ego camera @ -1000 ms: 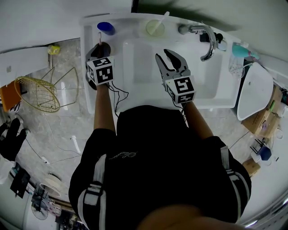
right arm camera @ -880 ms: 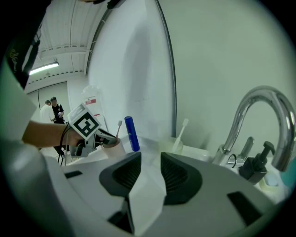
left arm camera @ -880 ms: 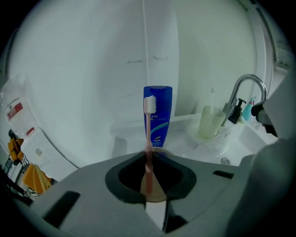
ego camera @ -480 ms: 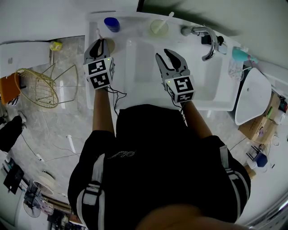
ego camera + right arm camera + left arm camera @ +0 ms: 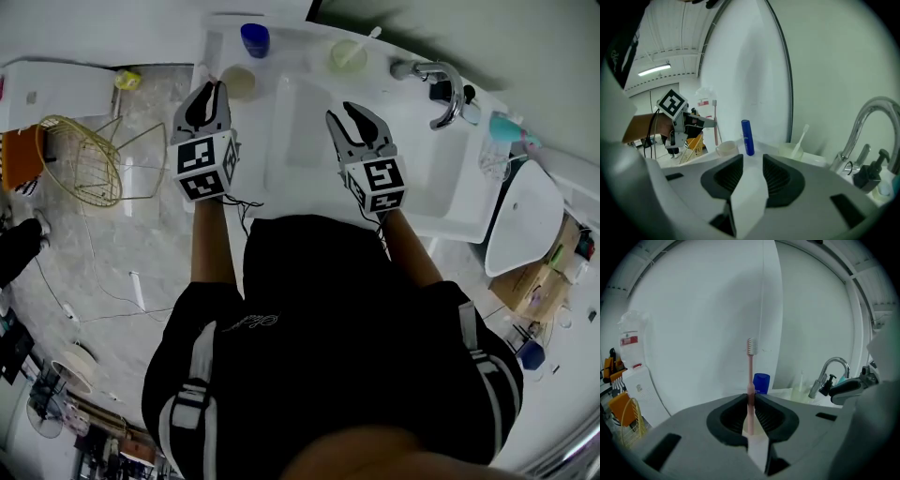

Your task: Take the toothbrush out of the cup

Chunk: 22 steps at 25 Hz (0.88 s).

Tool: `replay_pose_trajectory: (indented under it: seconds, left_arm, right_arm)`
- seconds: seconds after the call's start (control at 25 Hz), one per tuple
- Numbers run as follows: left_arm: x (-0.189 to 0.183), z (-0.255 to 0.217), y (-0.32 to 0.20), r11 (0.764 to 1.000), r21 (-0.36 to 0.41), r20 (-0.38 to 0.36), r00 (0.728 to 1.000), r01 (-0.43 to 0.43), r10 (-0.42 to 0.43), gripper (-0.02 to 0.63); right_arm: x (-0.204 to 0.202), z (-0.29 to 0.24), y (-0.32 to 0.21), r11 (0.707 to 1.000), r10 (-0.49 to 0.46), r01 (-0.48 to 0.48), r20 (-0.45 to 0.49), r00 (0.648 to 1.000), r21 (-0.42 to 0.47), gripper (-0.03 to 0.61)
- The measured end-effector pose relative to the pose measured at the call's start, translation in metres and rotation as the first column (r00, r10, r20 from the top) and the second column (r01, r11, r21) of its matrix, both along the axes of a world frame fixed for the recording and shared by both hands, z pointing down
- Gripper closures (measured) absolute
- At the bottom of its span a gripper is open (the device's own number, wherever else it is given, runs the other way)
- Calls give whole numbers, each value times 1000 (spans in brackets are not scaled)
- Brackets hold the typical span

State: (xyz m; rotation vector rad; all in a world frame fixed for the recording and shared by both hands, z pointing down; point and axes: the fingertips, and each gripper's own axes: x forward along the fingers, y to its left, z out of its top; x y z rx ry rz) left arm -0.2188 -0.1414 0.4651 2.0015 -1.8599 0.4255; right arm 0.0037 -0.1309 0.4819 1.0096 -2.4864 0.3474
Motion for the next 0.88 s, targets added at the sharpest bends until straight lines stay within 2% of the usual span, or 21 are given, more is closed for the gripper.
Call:
replay_pose_trajectory:
  seconds: [0.48, 0.88]
  left_arm:
    - [-9, -3, 43, 999, -7, -10, 999, 31, -31, 557]
    - [-15, 20, 82, 994, -92, -39, 997, 56, -60, 557]
  right_arm:
    - [-21, 5, 8, 997, -81, 81, 5, 997, -9, 442]
    - [-49, 12, 23, 986, -163, 164, 11, 986, -28, 442]
